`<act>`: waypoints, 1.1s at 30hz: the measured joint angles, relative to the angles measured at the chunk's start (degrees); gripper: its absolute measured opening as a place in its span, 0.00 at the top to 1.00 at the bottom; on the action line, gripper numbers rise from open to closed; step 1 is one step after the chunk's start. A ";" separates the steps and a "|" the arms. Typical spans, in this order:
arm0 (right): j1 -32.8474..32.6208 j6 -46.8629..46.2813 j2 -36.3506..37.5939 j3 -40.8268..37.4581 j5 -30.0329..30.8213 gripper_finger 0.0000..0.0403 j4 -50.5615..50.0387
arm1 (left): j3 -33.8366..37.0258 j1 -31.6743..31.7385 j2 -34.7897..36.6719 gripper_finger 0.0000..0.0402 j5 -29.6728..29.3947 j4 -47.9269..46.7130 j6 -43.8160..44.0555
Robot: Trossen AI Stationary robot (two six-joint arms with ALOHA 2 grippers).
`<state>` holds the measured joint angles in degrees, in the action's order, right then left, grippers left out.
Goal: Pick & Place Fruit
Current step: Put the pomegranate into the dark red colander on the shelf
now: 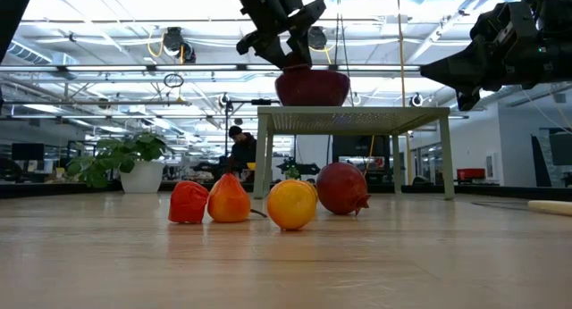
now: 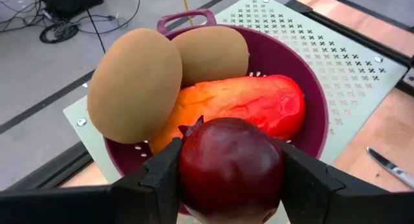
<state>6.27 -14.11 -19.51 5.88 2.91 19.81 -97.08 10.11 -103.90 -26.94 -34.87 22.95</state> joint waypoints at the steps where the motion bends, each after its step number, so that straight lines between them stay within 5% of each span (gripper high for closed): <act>1: 0.01 0.00 0.00 -0.01 -0.01 0.99 0.01 | 0.00 0.00 0.00 0.48 0.02 0.02 -0.27; 13: 0.01 0.00 -0.01 0.01 -0.01 0.99 0.00 | 0.00 0.16 0.00 0.30 -0.03 0.48 -0.80; 33: 0.00 -0.17 0.00 0.00 -0.02 0.99 0.01 | 0.07 0.13 4.21 0.29 -1.57 4.95 -3.52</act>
<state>6.28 -14.28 -19.51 5.88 2.89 19.81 -97.01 10.24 -99.68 -28.51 -29.93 19.44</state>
